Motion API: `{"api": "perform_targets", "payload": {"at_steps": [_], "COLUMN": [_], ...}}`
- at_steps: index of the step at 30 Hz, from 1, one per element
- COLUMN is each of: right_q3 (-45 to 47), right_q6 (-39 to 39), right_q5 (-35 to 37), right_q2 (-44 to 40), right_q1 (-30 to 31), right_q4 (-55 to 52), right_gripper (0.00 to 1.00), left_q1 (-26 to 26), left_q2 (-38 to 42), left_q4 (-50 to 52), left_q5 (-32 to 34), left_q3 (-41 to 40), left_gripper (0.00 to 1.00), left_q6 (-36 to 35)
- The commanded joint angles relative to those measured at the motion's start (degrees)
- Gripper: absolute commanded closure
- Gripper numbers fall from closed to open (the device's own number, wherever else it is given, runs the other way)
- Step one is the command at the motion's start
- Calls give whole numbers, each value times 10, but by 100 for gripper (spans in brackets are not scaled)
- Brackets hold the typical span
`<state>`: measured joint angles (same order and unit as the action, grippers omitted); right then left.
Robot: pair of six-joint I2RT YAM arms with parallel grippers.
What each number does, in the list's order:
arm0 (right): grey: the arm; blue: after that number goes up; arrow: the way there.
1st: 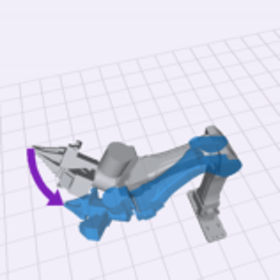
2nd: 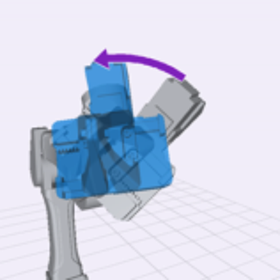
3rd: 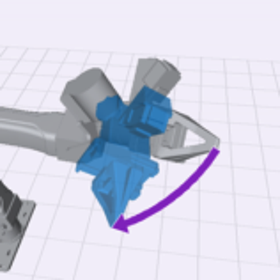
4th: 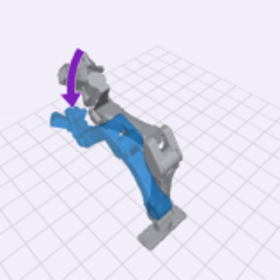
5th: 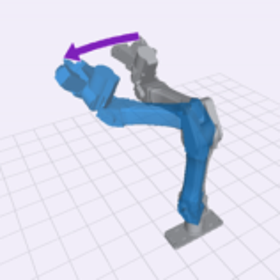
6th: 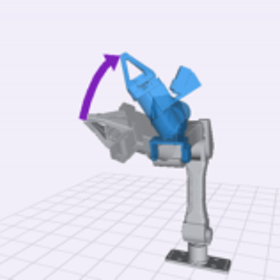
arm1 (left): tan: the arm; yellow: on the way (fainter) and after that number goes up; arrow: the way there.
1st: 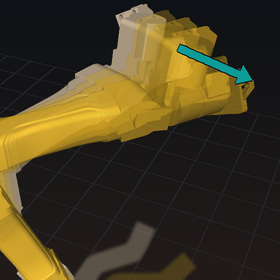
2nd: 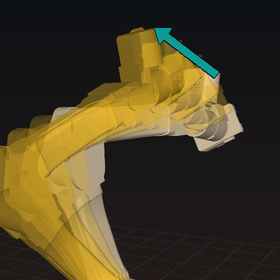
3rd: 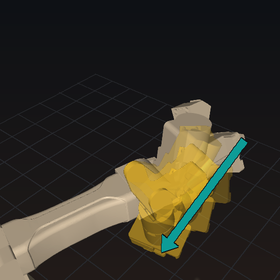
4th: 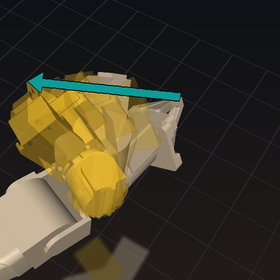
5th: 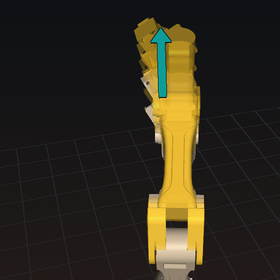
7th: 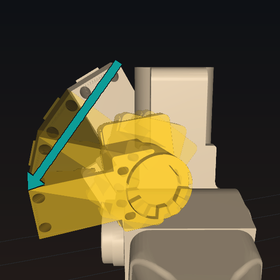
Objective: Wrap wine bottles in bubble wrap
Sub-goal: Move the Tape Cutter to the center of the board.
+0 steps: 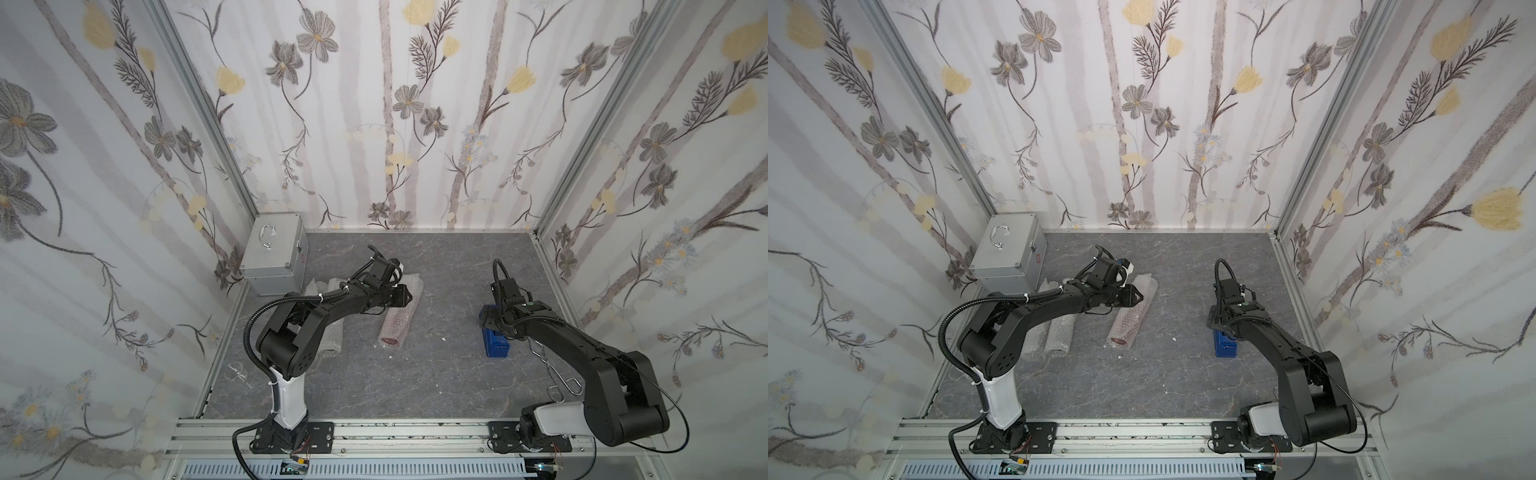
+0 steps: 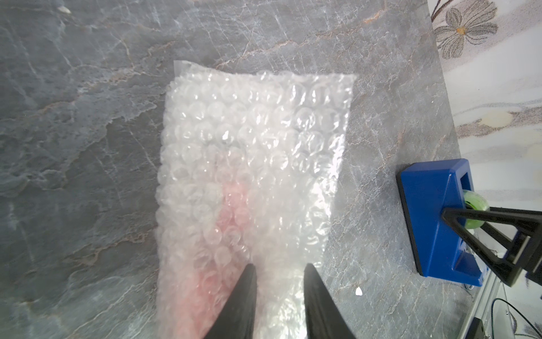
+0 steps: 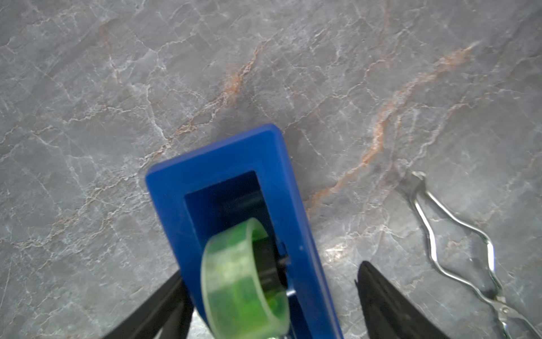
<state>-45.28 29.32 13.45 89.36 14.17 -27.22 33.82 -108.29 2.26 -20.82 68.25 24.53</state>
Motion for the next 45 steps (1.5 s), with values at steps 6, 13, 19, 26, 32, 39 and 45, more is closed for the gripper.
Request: {"api": "perform_targets", "payload": {"at_steps": [6, 13, 19, 26, 32, 39, 45], "right_q3": [-59, -174, -277, -267, -137, -22, -14], "right_q6": [0, -2, 2, -15, -21, 2, -2], "right_q5": [10, 22, 23, -34, -174, -368, -408], "right_q2": [67, 159, 246, 170, 59, 45, 63], "right_q1": [-2, -15, -29, -40, -85, -154, -170], "right_q4": [36, 23, -5, -21, 66, 213, 244], "right_gripper": [60, 62, 48, 23, 41, 64, 65], "left_q1": [2, 2, 2, 2, 6, 7, 9], "left_q2": [2, 8, 7, 4, 6, 9, 10], "left_q4": [37, 34, 32, 32, 33, 33, 33], "left_q5": [3, 3, 3, 1, 1, 3, 5], "left_q3": [-2, -7, -8, -4, -6, -6, -8], "left_gripper": [69, 69, 69, 69, 68, 69, 68], "left_q6": [9, 8, 8, 11, 11, 11, 8]}}
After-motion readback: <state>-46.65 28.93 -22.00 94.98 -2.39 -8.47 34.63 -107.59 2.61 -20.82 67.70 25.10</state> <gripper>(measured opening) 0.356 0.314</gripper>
